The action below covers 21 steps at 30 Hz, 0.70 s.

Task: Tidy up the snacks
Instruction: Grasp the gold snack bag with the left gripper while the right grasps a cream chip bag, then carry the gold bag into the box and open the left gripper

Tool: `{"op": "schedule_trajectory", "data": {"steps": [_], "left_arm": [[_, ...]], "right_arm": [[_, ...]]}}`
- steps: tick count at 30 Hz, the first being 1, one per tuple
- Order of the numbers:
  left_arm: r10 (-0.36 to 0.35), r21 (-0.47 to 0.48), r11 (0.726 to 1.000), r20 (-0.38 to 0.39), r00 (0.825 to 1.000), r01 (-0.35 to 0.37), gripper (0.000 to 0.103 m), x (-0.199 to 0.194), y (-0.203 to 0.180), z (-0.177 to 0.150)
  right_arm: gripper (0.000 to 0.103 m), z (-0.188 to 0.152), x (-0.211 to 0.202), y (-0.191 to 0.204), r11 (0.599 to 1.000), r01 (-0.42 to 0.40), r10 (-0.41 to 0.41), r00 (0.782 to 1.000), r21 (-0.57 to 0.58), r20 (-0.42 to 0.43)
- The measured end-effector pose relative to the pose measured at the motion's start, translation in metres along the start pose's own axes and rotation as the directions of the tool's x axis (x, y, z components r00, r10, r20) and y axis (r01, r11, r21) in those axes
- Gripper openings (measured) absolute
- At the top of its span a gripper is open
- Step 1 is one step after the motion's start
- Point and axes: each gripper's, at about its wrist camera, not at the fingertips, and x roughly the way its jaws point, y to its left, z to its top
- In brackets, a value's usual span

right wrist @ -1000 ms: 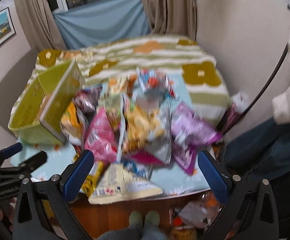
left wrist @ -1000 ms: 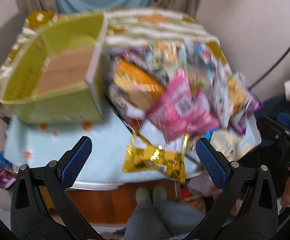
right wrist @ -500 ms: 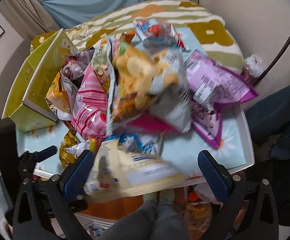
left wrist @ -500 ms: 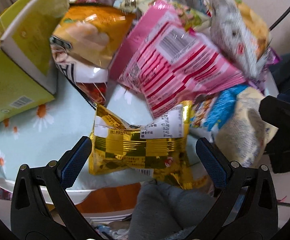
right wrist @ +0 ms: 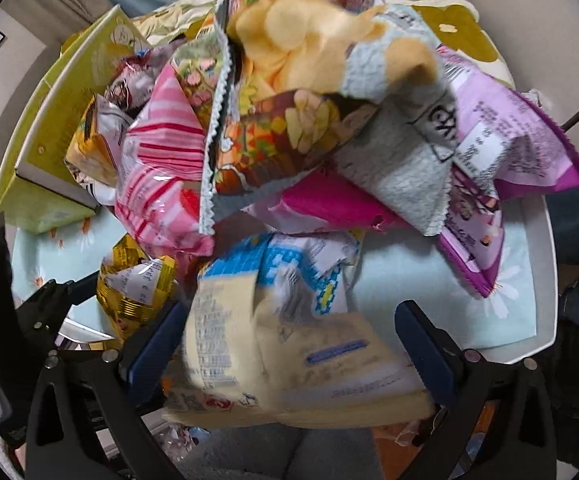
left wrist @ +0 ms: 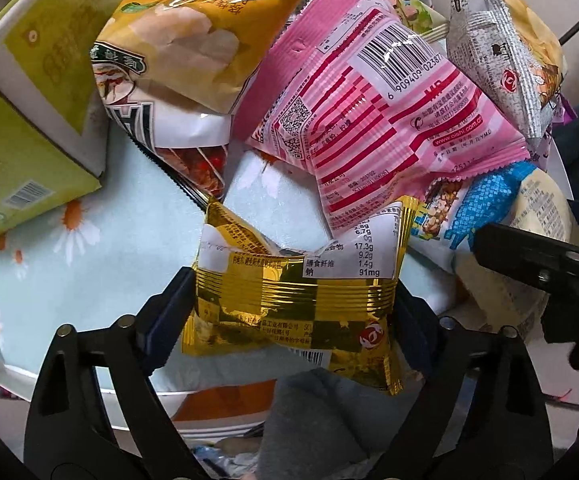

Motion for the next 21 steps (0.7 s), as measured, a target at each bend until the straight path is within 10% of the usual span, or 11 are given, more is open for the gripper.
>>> {"op": "schedule_trajectory", "data": {"steps": [21], "left_arm": [[0.005,-0.054,0.999,0.032,0.999,-0.003,0.081,-0.044,0.033,-0.002]], "right_arm": [[0.061,0.002,0.003,-0.003,0.999,-0.035,0.035,0.999,-0.036,-0.020]]}}
